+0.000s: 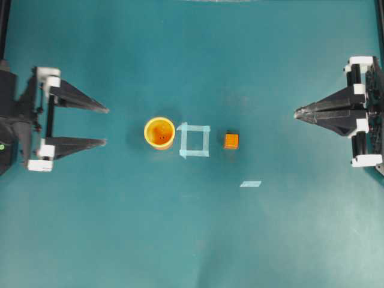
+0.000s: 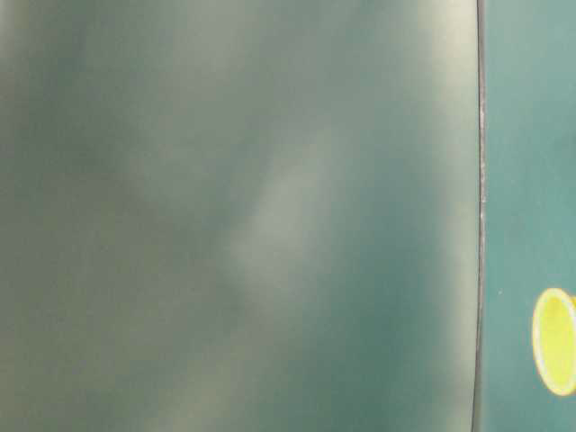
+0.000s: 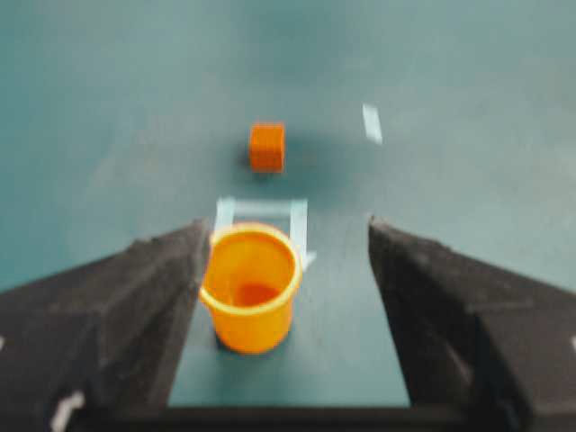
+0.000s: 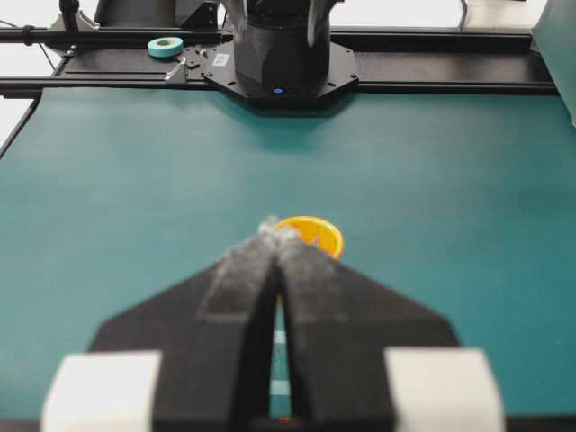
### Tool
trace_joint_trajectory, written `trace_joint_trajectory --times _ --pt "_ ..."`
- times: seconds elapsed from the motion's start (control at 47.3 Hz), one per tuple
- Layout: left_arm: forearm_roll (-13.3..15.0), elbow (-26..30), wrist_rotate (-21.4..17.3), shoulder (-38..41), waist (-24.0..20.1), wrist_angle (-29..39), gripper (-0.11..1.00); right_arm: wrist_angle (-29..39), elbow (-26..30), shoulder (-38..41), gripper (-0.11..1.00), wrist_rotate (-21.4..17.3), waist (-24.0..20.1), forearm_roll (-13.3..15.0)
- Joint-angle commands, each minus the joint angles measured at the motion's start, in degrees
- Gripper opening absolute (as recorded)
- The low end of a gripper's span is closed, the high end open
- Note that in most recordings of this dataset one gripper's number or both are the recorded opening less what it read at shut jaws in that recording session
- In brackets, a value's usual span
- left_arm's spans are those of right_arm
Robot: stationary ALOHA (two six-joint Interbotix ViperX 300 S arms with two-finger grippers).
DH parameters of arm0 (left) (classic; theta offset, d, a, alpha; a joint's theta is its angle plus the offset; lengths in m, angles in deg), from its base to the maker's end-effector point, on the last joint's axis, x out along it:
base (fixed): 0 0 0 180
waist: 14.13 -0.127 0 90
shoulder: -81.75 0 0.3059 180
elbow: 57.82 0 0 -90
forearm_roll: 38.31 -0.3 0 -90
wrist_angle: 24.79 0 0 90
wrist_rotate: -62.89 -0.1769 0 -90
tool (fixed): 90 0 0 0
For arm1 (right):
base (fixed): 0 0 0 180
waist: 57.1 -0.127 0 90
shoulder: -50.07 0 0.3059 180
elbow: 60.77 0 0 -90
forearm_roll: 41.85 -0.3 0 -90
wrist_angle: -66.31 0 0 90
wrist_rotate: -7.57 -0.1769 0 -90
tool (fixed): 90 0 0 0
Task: Move the cup to the right with left arm.
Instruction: 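Advance the open left gripper right until it surrounds the orange cup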
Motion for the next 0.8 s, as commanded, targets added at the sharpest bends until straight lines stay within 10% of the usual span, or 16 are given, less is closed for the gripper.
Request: trace_joint_trajectory --times 0.0,0.782 --pt "-0.09 0.53 0.00 2.72 0.18 -2.20 0.69 -0.70 1.76 0.18 -0.01 0.00 0.09 -0.09" --pt "-0.09 5.19 0.00 30.32 -2.46 -11.60 0.74 -0.18 2.55 -0.18 -0.01 0.26 0.09 -0.18"
